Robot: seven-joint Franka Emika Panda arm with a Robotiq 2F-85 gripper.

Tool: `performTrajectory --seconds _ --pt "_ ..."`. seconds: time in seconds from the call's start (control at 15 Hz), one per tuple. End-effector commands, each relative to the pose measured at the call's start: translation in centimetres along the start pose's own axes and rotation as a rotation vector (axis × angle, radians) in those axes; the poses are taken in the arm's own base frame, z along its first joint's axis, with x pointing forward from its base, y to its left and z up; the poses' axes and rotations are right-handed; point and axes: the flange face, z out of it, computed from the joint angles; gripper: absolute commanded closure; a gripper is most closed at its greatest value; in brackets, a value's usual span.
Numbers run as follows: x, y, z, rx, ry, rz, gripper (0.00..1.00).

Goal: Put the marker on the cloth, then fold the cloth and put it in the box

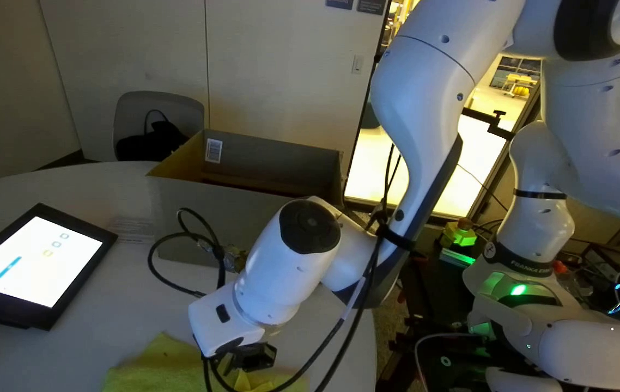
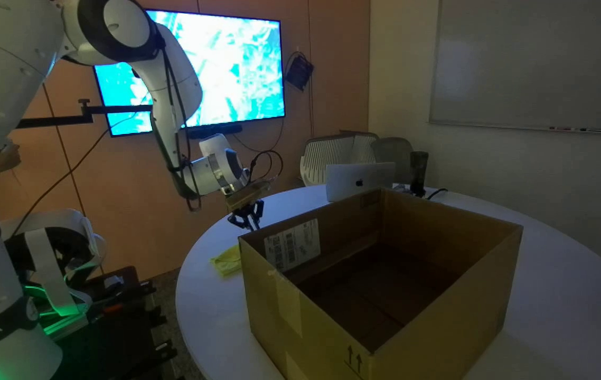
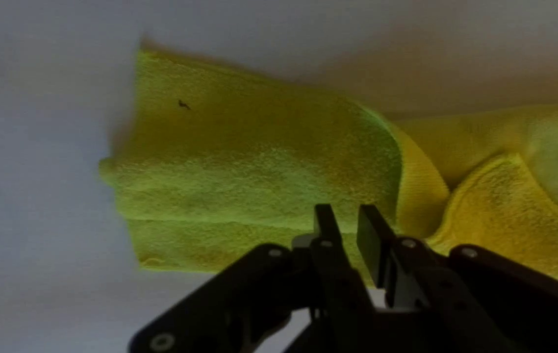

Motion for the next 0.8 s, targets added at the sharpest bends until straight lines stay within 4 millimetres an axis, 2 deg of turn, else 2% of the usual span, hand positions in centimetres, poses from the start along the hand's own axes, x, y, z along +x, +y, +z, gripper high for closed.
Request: performTrajectory --seconds 0.0,0.07,0.13,0.2,0.6,0.73 --pt "1.9 3.1 1.8 0.004 -0.038 0.201 0.82" --pt "2.3 4.0 2.4 0.018 -0.057 0.254 0.57" --pt "2.7 4.7 3.1 0.035 -0.077 0.307 0.56" --pt "3.2 5.6 3.9 0.051 -0.092 0.36 0.51" --pt "4.1 10.5 7.2 0.149 -0.169 0.673 0.04" --pt "3.9 12.2 7.8 0.176 -0.184 0.778 0.0"
